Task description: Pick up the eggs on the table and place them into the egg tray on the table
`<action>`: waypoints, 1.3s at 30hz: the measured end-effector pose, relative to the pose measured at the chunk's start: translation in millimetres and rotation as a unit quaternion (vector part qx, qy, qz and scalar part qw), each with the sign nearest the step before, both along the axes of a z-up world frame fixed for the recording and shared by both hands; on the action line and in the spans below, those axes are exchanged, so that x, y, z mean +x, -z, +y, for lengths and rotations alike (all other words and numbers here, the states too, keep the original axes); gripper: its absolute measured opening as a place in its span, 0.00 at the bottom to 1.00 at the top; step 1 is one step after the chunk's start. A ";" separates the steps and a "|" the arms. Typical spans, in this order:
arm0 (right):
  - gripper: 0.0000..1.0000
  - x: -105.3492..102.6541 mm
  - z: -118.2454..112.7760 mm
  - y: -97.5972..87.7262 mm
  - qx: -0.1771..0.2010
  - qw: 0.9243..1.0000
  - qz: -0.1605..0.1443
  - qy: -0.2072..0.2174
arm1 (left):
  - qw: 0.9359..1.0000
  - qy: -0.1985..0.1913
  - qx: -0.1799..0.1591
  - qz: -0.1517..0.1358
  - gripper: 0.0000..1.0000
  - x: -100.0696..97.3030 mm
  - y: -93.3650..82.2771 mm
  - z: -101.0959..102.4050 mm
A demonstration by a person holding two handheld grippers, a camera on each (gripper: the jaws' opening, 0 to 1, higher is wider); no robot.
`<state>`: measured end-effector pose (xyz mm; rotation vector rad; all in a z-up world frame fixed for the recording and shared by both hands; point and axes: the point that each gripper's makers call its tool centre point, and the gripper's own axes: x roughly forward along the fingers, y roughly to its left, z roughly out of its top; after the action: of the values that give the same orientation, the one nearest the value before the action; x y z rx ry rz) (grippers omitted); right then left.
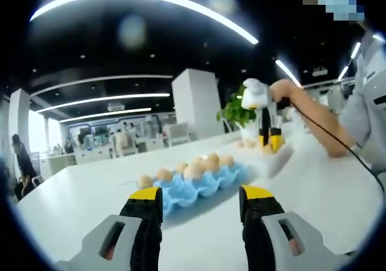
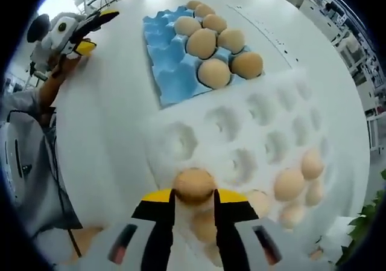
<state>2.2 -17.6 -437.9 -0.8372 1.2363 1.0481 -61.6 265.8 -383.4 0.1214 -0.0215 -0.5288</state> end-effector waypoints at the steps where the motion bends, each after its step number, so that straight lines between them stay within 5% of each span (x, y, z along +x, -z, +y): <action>1: 0.27 -0.3 0.0 0.0 0.000 1.000 0.001 0.001 | 1.000 0.000 0.000 0.000 0.51 0.1 0.2 0.1; 22: 0.27 -5.4 2.8 7.5 -0.017 0.999 0.043 0.001 | 1.000 0.005 -0.003 0.005 0.51 1.0 2.2 -4.4; 39: 0.26 -11.1 6.1 -1.9 -0.007 0.998 0.010 -0.058 | 1.000 0.004 0.001 0.005 0.51 -0.2 2.7 -3.5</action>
<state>-9.0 -11.5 -436.0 -0.9210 1.2242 1.1449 -61.8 262.3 -386.1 0.1202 -0.0111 -0.5366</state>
